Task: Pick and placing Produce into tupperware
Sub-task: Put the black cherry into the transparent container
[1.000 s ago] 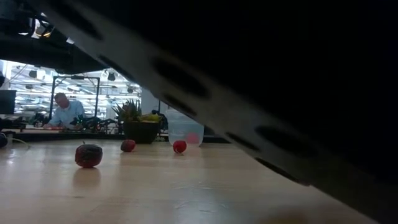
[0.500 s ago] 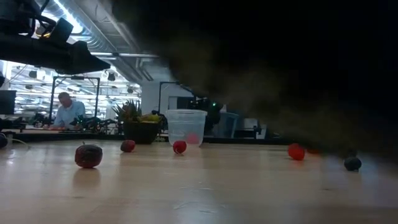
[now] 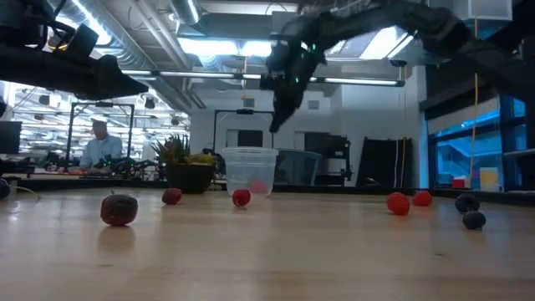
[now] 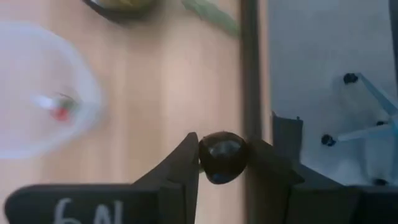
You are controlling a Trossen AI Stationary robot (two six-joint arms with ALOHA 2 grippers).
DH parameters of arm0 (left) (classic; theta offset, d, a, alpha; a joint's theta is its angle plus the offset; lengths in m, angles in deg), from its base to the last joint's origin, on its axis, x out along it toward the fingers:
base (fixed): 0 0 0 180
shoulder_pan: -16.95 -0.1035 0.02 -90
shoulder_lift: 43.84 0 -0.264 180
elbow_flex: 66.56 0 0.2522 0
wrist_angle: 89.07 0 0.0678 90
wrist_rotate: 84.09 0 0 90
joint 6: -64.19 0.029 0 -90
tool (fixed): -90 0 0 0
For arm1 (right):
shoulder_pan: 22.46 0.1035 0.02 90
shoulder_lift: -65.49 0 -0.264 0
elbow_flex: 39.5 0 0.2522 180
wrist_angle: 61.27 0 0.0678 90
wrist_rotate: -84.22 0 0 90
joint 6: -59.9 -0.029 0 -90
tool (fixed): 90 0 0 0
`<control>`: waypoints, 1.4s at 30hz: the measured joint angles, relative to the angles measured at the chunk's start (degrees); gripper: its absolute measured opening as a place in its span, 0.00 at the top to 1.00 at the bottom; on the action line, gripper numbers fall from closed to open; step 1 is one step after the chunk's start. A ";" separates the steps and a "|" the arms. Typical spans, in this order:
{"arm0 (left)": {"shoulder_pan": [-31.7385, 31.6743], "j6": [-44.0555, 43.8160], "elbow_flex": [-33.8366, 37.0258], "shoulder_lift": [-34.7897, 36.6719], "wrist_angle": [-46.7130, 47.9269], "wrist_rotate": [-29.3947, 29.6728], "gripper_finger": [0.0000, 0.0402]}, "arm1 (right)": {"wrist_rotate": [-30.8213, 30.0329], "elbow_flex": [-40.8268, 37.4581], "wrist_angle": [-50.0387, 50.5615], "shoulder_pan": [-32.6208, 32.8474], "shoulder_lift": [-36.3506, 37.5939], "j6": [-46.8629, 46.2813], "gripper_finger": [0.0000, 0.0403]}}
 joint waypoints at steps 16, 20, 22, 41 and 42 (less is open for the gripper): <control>0.00 -0.02 0.00 0.01 0.00 -0.04 0.47 | 8.57 -5.18 -2.91 13.08 1.15 -0.20 0.73; 0.00 -0.02 0.00 0.02 0.00 -0.05 0.47 | 8.46 -11.63 -5.70 13.49 1.04 -0.07 0.73; 0.00 -0.02 0.00 0.00 -0.01 -0.04 0.47 | 8.44 -13.99 -7.86 13.47 1.02 -0.07 0.73; 0.00 -0.02 0.00 0.00 0.00 -0.04 0.47 | 2.01 -22.12 -16.71 13.45 1.08 -0.07 0.68; 0.00 -0.02 0.00 0.01 0.00 -0.04 0.47 | 0.44 -22.12 -16.67 13.47 1.08 -0.06 0.66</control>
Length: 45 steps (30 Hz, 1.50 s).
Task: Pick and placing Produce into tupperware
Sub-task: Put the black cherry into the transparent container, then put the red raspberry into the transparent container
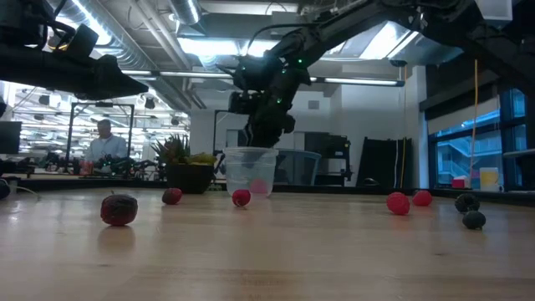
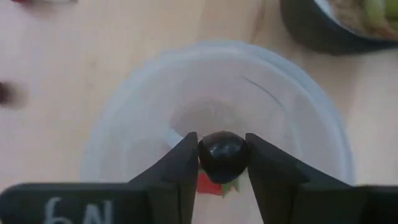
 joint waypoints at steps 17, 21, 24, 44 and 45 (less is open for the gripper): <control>0.02 0.00 0.00 0.01 0.00 0.02 0.47 | -3.54 -0.02 6.49 1.52 5.07 -1.47 0.68; 0.02 0.02 0.00 0.00 -0.01 0.02 0.47 | -2.48 0.01 12.31 3.36 10.21 -4.60 0.71; 0.02 0.01 0.00 0.00 -0.01 0.02 0.47 | 0.43 0.09 19.79 4.56 14.44 -8.78 0.73; 0.02 -0.02 0.00 0.01 -0.02 0.02 0.47 | -7.63 -20.09 21.14 8.94 39.85 -31.78 0.87; 0.02 -0.02 0.00 -0.01 -0.02 0.02 0.47 | -7.65 -24.56 16.23 8.94 42.33 -31.78 0.87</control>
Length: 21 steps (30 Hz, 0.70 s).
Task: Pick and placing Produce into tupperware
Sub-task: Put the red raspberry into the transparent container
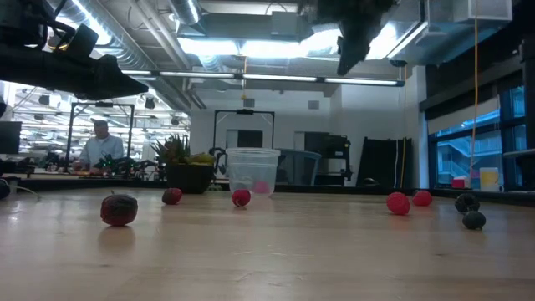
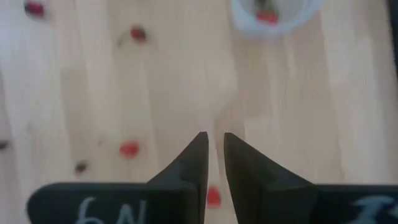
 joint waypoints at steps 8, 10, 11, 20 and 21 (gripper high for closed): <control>0.00 0.00 0.01 0.00 0.00 0.00 0.47 | 0.74 -31.43 -31.01 1.39 14.33 -1.35 0.87; 0.00 0.00 0.01 0.00 -0.01 0.00 0.47 | 1.27 -38.36 -38.50 2.06 15.26 -2.32 0.87; 0.00 0.00 0.00 0.01 0.01 0.00 0.47 | 1.89 -41.22 -42.32 2.37 15.39 -2.72 0.87; 0.00 0.00 0.00 0.01 -0.01 0.00 0.47 | 1.46 -55.02 -61.33 4.92 14.23 -8.56 0.71; -0.01 0.00 0.00 -0.01 -0.01 0.00 0.47 | 1.49 -55.47 -62.00 5.16 14.23 -8.69 0.69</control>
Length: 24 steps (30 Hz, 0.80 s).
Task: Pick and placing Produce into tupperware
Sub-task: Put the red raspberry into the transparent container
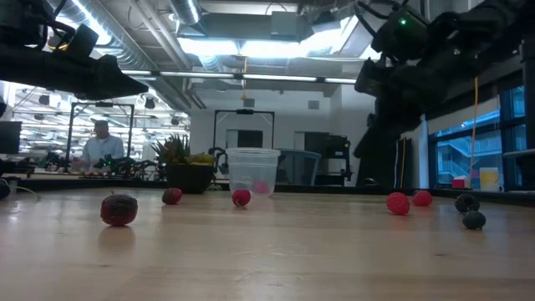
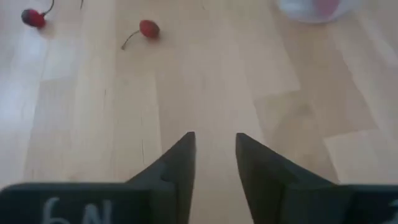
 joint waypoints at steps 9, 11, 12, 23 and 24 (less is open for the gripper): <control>0.01 -0.04 0.00 0.01 0.00 0.00 0.47 | 2.66 -0.48 -1.70 4.87 -0.04 -5.19 0.41; 0.01 -0.04 0.00 0.01 0.00 0.00 0.47 | 2.63 -0.48 -1.60 6.61 -0.04 -5.62 0.36; 0.01 -0.04 0.00 0.00 0.00 0.00 0.47 | 2.43 -0.48 -1.61 7.64 -0.04 -5.71 0.34; -0.01 0.12 0.02 0.00 0.00 0.00 0.47 | -11.47 -0.48 1.35 17.31 -0.50 -6.22 0.32; 0.01 0.24 0.00 0.00 0.00 0.00 0.47 | -11.55 -0.48 1.40 17.61 -0.83 -6.58 0.32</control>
